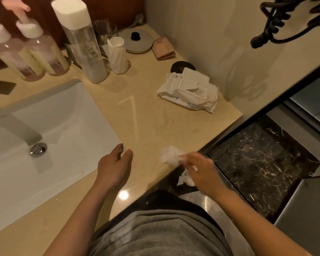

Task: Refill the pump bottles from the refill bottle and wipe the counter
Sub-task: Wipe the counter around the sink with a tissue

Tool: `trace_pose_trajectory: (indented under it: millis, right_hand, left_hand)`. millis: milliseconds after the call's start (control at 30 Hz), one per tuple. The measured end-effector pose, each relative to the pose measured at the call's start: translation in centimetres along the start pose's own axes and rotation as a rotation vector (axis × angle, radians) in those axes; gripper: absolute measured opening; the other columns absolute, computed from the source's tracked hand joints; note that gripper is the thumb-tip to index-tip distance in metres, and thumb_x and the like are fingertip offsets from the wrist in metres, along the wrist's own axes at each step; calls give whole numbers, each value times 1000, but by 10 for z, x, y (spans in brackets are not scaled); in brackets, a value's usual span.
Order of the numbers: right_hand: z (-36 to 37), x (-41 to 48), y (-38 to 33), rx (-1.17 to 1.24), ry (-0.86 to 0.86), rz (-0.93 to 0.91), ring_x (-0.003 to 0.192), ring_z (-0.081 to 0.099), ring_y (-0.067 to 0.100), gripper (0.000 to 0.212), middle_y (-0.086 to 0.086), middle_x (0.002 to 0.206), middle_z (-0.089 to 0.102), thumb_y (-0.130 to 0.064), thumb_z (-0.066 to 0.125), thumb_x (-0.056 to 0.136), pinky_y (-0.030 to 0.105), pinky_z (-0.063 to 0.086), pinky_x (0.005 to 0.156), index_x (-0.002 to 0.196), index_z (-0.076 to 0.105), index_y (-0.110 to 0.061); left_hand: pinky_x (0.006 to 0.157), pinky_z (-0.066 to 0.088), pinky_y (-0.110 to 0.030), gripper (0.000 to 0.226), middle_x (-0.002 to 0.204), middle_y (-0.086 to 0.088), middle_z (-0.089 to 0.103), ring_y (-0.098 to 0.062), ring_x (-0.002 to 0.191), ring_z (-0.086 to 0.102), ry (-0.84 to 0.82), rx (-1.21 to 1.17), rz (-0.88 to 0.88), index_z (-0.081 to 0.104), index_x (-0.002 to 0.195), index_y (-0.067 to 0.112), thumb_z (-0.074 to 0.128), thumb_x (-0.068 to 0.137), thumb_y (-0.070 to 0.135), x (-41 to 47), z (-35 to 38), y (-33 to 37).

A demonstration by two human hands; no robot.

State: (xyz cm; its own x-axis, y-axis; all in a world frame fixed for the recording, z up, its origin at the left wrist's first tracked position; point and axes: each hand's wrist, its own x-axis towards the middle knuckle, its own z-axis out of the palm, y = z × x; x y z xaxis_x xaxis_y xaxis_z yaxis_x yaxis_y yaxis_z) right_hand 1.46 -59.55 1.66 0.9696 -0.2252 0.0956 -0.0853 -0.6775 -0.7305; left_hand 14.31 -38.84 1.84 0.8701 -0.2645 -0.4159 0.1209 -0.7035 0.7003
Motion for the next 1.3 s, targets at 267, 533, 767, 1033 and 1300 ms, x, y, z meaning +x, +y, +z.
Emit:
trace_pose_trajectory:
  millis: [267, 533, 767, 1033, 1300]
  right_hand:
    - [-56, 53, 33, -381, 371, 201, 68, 57, 28, 26, 9, 77, 61, -13, 42, 98, 32, 38, 59, 112, 61, -2]
    - [14, 21, -5, -543, 125, -104, 70, 69, 22, 22, 9, 84, 71, 4, 74, 70, 25, 54, 58, 88, 69, -7]
    - [24, -7, 0, -481, -170, -475, 111, 61, 21, 36, 8, 113, 67, 1, 62, 74, 30, 51, 86, 109, 67, -8]
    - [-40, 47, 43, -603, -123, -71, 131, 42, 23, 40, 8, 141, 46, -12, 53, 94, 42, 40, 101, 134, 51, -17]
    - [-9, 98, 26, -554, -86, 241, 142, 19, 22, 49, 13, 156, 16, -21, 31, 100, 32, 28, 107, 147, 23, -8]
  left_hand:
    - [79, 30, -23, 50, 87, -1, 61, -24, 97, 57, 30, 88, 73, 37, 143, 13, 40, 98, 35, -6, 0, -1]
    - [80, 30, -23, 51, 96, -2, 63, -10, 89, 49, 67, 111, 114, 37, 144, 13, 40, 98, 36, -3, 2, -6]
    - [97, 31, -26, 52, 135, -8, 53, -25, 125, 47, 47, 86, 107, 34, 145, 13, 43, 98, 35, -5, 2, -7]
    - [86, 34, -24, 49, 113, -13, 64, -27, 108, 56, 73, 67, 120, 39, 142, 12, 45, 97, 32, -6, 2, -7]
    - [80, 32, -25, 32, 98, -9, 68, -19, 92, 58, 137, 53, 154, 58, 124, 13, 43, 98, 27, -9, 4, -8]
